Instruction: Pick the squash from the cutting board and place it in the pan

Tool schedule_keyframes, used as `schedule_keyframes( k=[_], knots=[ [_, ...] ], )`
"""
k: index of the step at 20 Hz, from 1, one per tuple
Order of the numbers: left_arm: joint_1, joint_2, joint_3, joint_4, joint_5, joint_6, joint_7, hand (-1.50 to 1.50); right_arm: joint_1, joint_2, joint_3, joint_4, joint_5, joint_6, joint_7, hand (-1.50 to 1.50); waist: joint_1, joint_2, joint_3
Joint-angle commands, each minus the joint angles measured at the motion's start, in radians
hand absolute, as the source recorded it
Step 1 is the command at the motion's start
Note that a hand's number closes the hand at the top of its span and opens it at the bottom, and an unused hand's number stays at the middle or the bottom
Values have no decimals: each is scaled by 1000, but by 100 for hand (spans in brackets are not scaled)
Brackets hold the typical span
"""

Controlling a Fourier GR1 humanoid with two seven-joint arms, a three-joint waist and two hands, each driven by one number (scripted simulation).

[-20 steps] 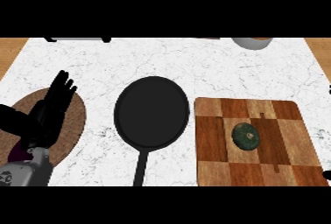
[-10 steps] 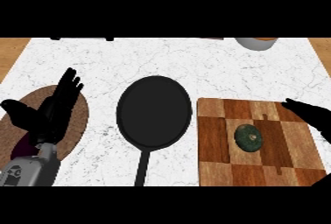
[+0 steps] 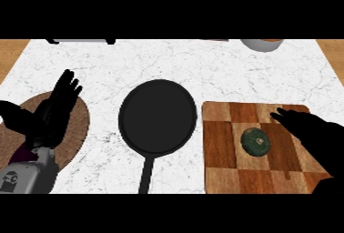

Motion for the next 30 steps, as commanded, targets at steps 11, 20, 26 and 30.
schedule_keyframes(
  k=[11,20,26,30],
  knots=[
    [55,-30,42,-44,-38,-42,-16,0,-91,300,120,42,261,116,141,-150,-3,-1,1],
    [38,-37,50,-129,-61,-34,103,0,-60,328,79,153,386,118,67,-150,-5,-2,1],
    [-36,-72,68,-12,-94,-40,35,0,-132,422,59,315,449,102,-19,-150,-5,0,1],
    [-11,-95,54,-7,-102,-49,40,0,-57,410,74,339,512,61,-61,-150,-8,0,1]
  ],
)
